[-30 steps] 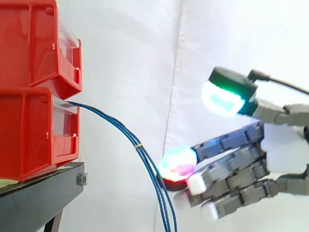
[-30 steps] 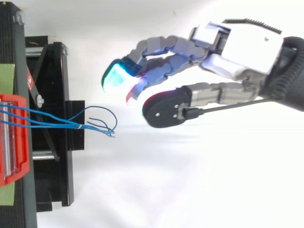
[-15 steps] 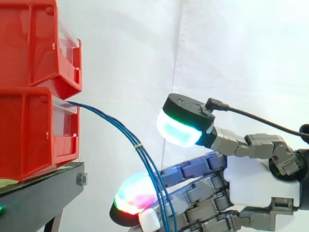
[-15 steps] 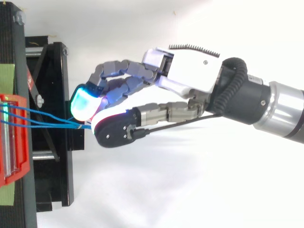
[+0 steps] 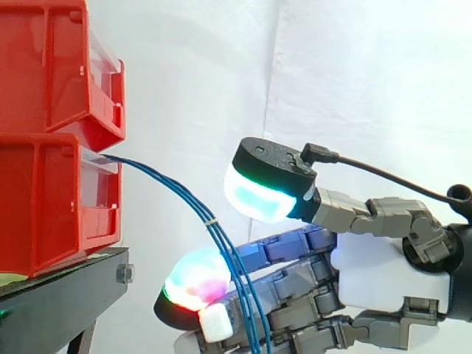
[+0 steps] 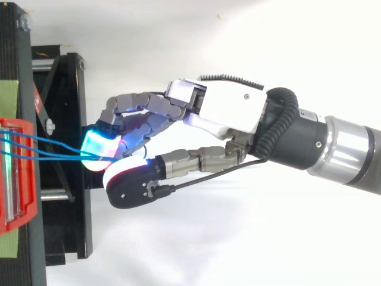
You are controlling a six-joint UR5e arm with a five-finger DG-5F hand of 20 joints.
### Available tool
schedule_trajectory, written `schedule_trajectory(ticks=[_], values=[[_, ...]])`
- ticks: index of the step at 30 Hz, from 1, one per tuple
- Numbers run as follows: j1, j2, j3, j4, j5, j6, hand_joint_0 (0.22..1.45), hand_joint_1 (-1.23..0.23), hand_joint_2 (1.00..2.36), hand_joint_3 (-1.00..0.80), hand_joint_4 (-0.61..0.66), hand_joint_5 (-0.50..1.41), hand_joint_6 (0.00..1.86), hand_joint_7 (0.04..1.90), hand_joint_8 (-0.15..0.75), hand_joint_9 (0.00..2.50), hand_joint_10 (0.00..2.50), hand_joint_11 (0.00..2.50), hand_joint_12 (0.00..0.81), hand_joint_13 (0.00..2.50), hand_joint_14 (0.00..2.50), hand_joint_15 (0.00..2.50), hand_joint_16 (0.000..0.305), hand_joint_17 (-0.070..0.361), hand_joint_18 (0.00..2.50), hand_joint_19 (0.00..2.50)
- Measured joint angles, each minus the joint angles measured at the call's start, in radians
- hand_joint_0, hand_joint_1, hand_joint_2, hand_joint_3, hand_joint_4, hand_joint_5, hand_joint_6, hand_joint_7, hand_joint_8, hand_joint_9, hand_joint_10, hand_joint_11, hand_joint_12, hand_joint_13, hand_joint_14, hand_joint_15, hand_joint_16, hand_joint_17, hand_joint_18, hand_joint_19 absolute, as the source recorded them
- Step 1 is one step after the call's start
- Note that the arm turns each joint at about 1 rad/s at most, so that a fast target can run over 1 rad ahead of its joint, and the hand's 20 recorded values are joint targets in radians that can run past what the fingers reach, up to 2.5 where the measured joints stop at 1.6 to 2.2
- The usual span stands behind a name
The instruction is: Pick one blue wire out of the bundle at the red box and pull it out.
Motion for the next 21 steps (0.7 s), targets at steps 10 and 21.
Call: schedule_trajectory(ticks=[10,21], values=[[-0.008,0.000,0.027,-0.018,-0.006,0.001,0.59,-0.68,1.01,-0.27,0.26,-0.15,0.71,1.04,0.364,0.82,0.01,0.51,0.441,0.56,0.01,0.17,0.058,0.131,0.64,0.38],[-0.011,0.000,0.046,-0.047,-0.008,0.001,0.59,-0.72,1.02,-0.16,0.27,-0.18,0.82,0.94,0.370,0.82,0.01,0.54,0.449,0.57,0.01,0.18,0.060,0.135,0.67,0.38]])
